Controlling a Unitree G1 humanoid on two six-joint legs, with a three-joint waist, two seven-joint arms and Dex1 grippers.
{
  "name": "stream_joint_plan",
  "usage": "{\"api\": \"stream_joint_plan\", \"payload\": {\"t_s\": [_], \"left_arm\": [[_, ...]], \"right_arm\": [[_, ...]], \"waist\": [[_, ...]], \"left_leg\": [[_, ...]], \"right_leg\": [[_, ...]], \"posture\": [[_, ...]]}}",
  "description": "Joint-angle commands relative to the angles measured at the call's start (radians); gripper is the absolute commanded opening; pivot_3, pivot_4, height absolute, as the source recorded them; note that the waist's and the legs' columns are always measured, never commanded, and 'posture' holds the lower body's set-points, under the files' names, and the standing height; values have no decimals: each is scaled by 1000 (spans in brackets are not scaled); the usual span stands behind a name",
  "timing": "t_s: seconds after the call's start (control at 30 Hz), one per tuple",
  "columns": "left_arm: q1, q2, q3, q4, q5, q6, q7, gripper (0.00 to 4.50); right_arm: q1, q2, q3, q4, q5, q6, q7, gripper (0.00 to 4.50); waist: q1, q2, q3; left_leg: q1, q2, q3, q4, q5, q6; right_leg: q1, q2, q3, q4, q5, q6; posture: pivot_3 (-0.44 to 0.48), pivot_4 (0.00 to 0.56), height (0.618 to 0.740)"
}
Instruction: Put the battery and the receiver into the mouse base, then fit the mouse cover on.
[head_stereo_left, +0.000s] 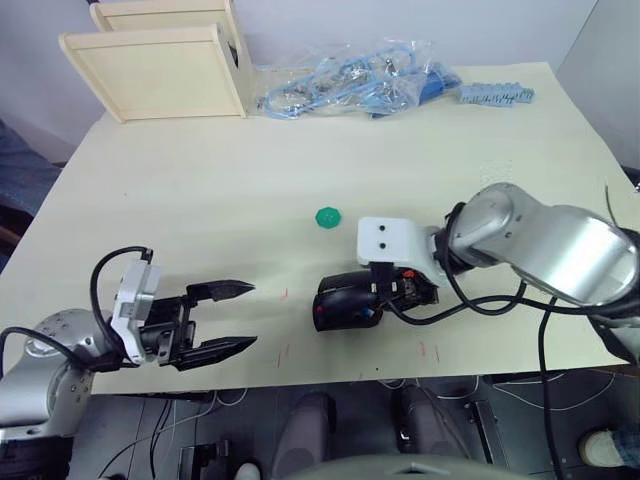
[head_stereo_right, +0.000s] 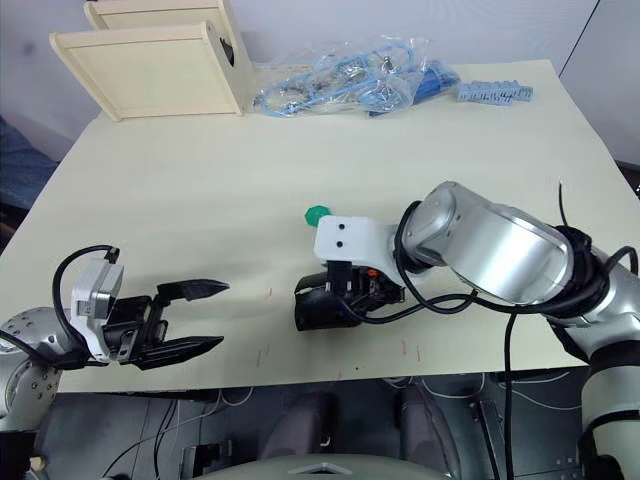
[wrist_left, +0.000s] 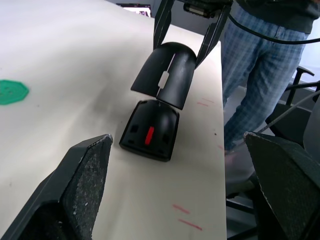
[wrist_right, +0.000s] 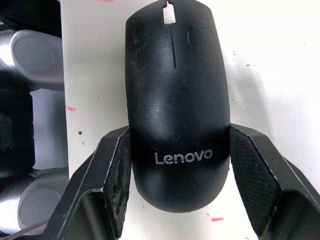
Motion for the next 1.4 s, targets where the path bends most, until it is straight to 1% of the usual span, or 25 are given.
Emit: {"api": "stream_joint_plan", "payload": {"t_s": [0.03, 0.33, 0.63, 1.4], "left_arm": [[15, 17, 39, -12, -5, -14, -10, 4500], [40, 22, 64, -25, -9, -11, -8, 4500], [48, 23, 78, -21, -9, -12, -11, 4500], [82, 18, 87, -17, -4, -31, -19, 4500]], "right_arm": [[-20, 17, 12, 7, 7, -11, -22, 2491], [12, 40, 67, 39, 0, -25, -70, 2491], [40, 58, 95, 51, 4, -18, -110, 2491], [52, 107, 119, 105, 11, -22, -143, 2491]], "waist": [[0, 0, 0], [-1, 0, 0], [-1, 0, 0], [-1, 0, 0]], "left_leg": [[0, 0, 0, 0, 0, 0], [0, 0, 0, 0, 0, 0], [0, 0, 0, 0, 0, 0], [0, 0, -1, 0, 0, 0]], "right_leg": [[0, 0, 0, 0, 0, 0], [0, 0, 0, 0, 0, 0], [0, 0, 0, 0, 0, 0], [0, 0, 0, 0, 0, 0]], "posture": [[0, 150, 740], [0, 150, 740], [0, 150, 740], [0, 150, 740]]}}
